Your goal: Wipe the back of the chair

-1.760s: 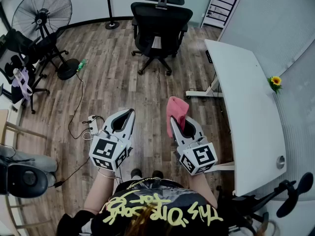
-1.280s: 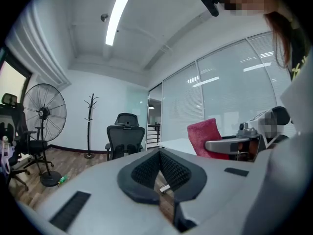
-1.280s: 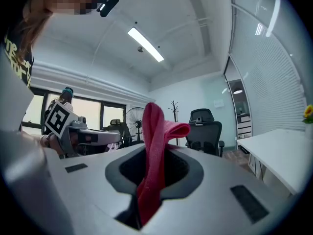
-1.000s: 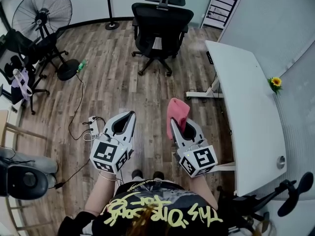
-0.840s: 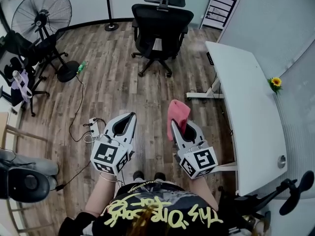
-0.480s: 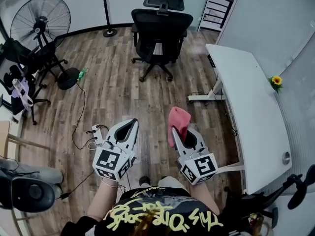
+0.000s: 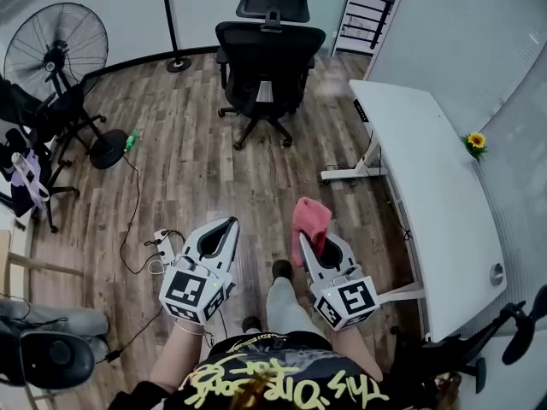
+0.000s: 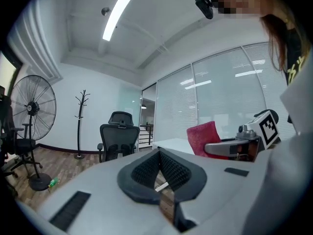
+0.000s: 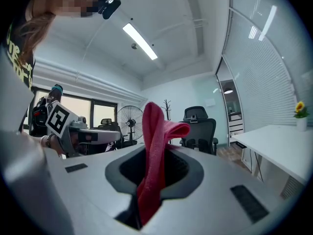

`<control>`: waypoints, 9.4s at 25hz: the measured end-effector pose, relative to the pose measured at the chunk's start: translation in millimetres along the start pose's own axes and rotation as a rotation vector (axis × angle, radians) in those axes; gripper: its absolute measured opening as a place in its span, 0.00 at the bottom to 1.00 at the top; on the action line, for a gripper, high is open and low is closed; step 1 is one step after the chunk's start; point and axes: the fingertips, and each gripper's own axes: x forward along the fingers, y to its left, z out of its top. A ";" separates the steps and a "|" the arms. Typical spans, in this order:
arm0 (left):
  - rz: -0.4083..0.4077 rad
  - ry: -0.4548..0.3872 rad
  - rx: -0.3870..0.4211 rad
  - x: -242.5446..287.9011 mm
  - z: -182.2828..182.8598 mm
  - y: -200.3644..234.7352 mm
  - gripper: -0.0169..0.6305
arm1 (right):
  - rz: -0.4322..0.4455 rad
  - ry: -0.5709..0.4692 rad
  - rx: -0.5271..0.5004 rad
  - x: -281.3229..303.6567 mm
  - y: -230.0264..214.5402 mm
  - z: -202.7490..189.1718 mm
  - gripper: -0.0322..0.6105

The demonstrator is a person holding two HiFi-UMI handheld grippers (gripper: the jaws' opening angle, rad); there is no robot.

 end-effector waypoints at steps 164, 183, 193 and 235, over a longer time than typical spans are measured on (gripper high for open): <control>0.116 0.104 0.017 504.4 24.8 548.5 0.02 | -0.382 -0.114 -0.099 844.6 -419.5 -38.9 0.15; 0.196 0.118 -0.005 470.5 13.0 588.4 0.02 | -0.263 -0.140 -0.117 899.3 -343.0 -38.8 0.15; 0.226 0.123 -0.012 457.7 14.3 599.8 0.02 | -0.165 -0.129 -0.159 931.3 -305.1 -37.3 0.15; 0.046 0.168 0.037 591.8 10.4 425.8 0.02 | -0.464 0.000 -0.050 723.4 -599.5 -107.2 0.15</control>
